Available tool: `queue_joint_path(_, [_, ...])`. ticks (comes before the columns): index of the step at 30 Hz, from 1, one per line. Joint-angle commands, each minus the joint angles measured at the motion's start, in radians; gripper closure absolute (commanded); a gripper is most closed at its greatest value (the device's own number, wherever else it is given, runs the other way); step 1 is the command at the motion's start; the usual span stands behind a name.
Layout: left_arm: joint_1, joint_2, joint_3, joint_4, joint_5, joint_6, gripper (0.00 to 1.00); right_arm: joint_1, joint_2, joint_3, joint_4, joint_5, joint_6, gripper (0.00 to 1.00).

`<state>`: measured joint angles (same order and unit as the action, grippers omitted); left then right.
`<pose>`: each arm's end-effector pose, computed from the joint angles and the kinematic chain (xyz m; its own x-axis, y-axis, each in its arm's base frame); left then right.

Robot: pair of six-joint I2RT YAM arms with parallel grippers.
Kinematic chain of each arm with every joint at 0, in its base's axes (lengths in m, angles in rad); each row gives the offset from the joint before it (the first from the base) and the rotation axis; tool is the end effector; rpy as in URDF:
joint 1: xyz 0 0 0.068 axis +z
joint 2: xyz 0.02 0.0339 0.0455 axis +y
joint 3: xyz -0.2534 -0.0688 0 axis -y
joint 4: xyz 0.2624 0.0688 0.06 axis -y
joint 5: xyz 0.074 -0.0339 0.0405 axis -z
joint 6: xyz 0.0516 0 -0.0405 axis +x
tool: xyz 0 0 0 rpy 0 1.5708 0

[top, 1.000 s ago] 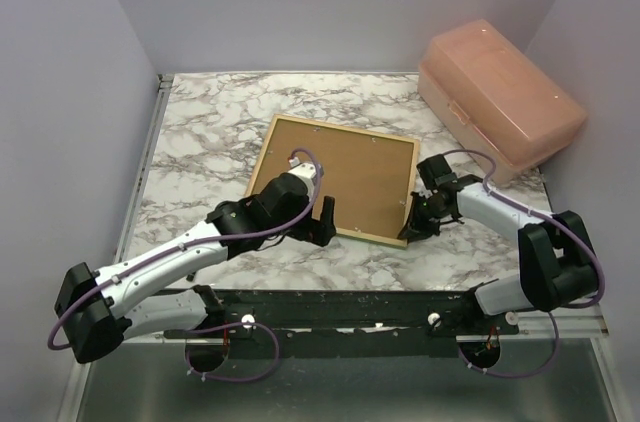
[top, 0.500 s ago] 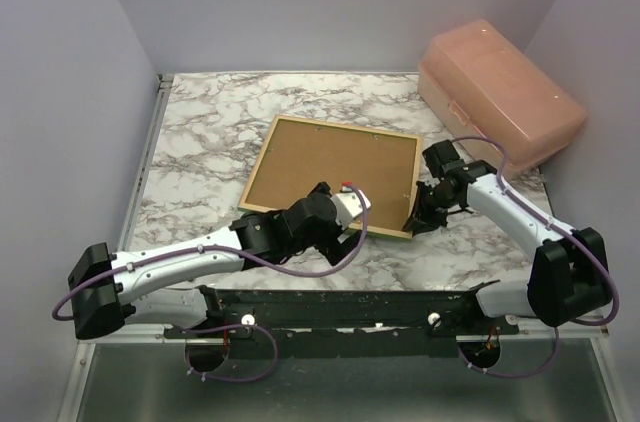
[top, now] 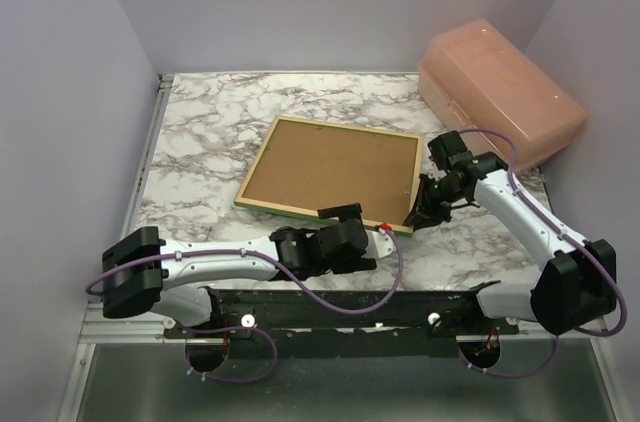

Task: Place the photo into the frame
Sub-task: Turn over the photo frame at the center of the board.

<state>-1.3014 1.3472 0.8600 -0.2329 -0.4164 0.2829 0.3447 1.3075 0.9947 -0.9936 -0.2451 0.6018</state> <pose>0.1039 -0.2980 0.2108 0.0550 0.7602 -0.6474 0.8178 0.3377 0.4660 0.2354 0.0978 0.2148 -0.9682 0.2359 -0.0828 0.1949 0.9196 0.3410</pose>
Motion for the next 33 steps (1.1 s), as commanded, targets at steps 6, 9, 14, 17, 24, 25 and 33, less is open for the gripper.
queue_joint_path(6, [-0.024, 0.092, 0.021, 0.083, -0.174, 0.164, 0.06, -0.003, -0.058, 0.086, -0.002, -0.156, -0.011, 1.0])
queue_joint_path(9, [-0.024, 0.126, 0.011, 0.128, -0.222, 0.207, 0.1, -0.003, -0.06, 0.091, -0.004, -0.177, -0.012, 1.0])
queue_joint_path(14, [-0.023, 0.166, 0.014, 0.173, -0.286, 0.247, 0.23, -0.003, -0.065, 0.091, -0.011, -0.188, -0.016, 1.0])
queue_joint_path(17, [-0.023, 0.18, 0.017, 0.182, -0.315, 0.267, 0.33, -0.003, -0.068, 0.09, -0.012, -0.191, -0.016, 1.0])
queue_joint_path(24, [-0.023, 0.159, 0.018, 0.184, -0.346, 0.279, 0.55, -0.003, -0.073, 0.093, -0.012, -0.189, -0.021, 0.98])
queue_joint_path(25, [-0.023, 0.152, 0.016, 0.182, -0.35, 0.279, 0.58, -0.003, -0.076, 0.098, -0.011, -0.186, -0.023, 0.97])
queue_joint_path(33, [-0.024, 0.09, -0.006, 0.136, -0.35, 0.268, 0.66, -0.004, -0.147, 0.186, -0.003, -0.101, -0.046, 0.28])
